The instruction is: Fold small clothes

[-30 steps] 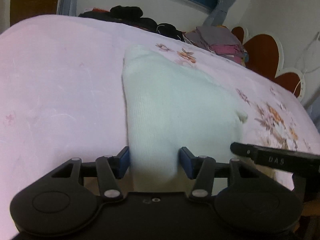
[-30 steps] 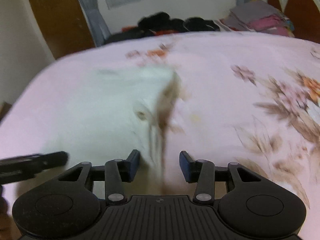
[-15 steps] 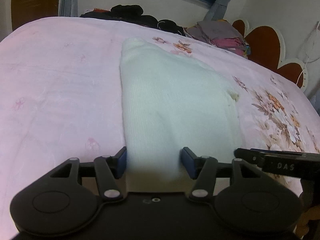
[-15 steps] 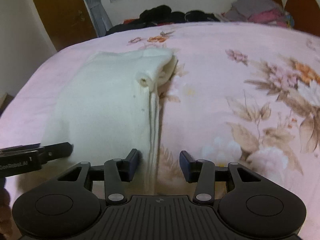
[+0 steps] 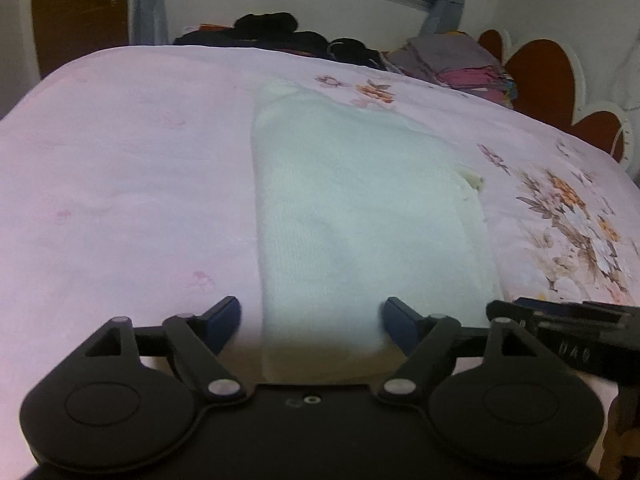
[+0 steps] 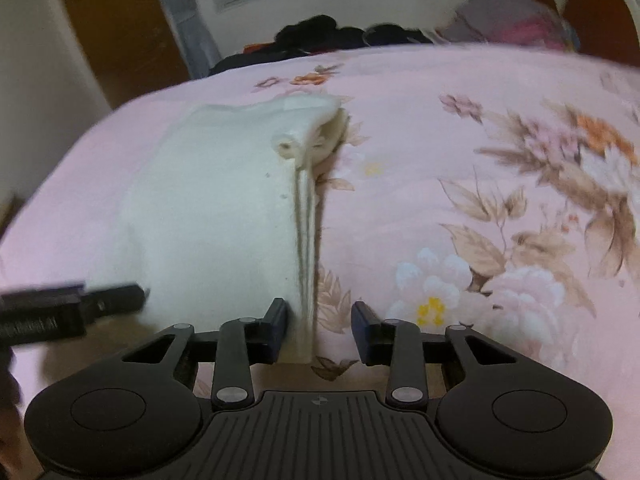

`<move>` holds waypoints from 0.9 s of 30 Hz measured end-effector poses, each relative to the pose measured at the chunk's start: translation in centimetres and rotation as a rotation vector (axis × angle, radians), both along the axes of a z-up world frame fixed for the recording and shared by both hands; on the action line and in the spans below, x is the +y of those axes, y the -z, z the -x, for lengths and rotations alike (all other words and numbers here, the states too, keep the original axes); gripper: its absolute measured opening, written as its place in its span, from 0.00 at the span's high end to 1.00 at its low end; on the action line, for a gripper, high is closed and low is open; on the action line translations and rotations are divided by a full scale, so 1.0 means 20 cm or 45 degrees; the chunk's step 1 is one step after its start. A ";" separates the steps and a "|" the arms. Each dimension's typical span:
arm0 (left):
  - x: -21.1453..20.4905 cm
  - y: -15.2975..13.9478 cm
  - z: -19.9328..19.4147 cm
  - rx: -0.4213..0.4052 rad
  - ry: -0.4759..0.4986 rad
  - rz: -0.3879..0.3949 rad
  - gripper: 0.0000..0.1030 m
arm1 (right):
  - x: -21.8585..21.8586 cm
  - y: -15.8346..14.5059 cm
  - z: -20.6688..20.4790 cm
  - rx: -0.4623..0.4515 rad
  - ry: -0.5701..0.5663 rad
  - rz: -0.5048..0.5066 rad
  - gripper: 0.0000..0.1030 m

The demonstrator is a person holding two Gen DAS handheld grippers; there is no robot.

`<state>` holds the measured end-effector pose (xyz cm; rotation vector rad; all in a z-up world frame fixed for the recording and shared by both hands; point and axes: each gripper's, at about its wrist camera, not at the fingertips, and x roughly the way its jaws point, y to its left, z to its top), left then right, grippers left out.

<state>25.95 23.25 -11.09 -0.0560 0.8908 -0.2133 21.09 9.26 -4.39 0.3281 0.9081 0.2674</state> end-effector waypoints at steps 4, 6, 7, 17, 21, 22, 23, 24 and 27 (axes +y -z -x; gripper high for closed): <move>-0.01 -0.06 0.04 -0.034 -0.040 -0.032 0.05 | -0.03 0.00 0.00 0.028 0.012 -0.063 0.66; -0.01 -0.09 0.07 -0.057 -0.051 -0.056 0.00 | -0.05 -0.02 0.00 0.025 0.016 -0.096 0.65; -0.02 -0.11 0.08 -0.061 -0.054 -0.063 0.00 | -0.06 -0.03 0.01 0.027 0.012 -0.123 0.65; -0.08 -0.26 0.32 -0.087 -0.131 -0.062 0.00 | -0.17 -0.19 0.18 -0.068 0.057 -0.174 0.33; -0.11 -0.35 0.46 -0.115 -0.158 -0.093 0.00 | -0.24 -0.30 0.31 -0.102 0.045 -0.215 0.32; -0.12 -0.38 0.51 -0.121 -0.159 -0.108 0.00 | -0.25 -0.33 0.35 -0.108 0.035 -0.223 0.29; -0.13 -0.41 0.55 -0.127 -0.154 -0.118 0.00 | -0.27 -0.36 0.39 -0.122 0.021 -0.228 0.27; -0.14 -0.44 0.60 -0.136 -0.149 -0.124 0.00 | -0.28 -0.40 0.45 -0.142 0.011 -0.224 0.20; -0.16 -0.53 0.77 -0.174 -0.132 -0.131 0.00 | -0.32 -0.52 0.63 -0.210 -0.017 -0.199 0.12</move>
